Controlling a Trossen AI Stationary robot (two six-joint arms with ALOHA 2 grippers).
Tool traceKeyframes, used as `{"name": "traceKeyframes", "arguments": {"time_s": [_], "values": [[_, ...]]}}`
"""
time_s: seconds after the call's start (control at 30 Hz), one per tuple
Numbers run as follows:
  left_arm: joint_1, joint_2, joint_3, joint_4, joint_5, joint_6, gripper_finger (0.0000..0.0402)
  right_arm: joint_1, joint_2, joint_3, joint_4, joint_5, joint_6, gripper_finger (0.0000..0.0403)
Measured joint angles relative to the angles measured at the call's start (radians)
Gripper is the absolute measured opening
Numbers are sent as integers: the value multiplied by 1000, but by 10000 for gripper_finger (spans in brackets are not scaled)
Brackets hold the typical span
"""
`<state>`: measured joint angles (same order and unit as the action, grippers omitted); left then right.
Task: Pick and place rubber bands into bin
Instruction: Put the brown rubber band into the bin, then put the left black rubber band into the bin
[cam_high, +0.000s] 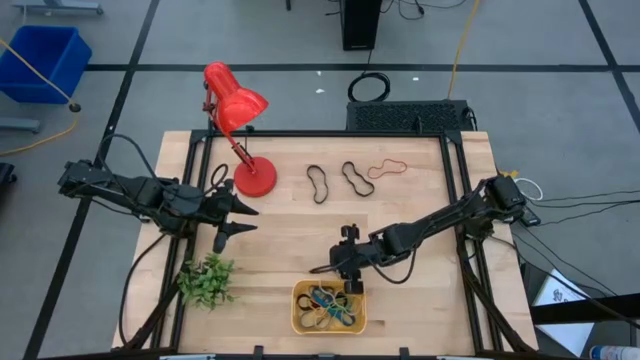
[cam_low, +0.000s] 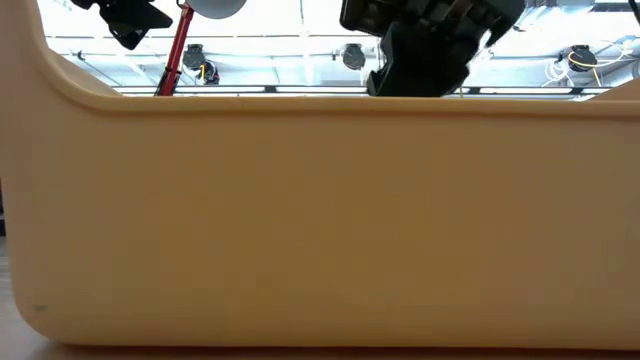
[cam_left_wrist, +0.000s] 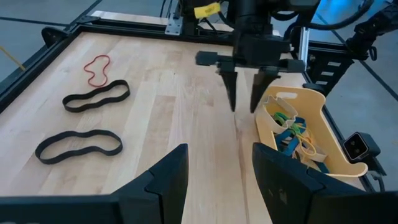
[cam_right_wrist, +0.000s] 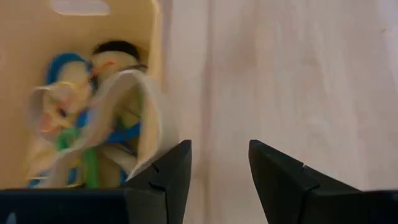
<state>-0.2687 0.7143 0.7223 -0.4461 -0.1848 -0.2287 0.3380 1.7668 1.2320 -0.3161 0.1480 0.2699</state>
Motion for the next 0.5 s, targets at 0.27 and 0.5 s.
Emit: {"name": "traceKeyframes", "arguments": {"time_s": [0.27,0.5], "values": [[0,0,0,0,0,-1,184,31,-11,0,36,-80,59,151],[0,0,0,0,0,-2,184,77,-11,0,119,-126,61,150]]}}
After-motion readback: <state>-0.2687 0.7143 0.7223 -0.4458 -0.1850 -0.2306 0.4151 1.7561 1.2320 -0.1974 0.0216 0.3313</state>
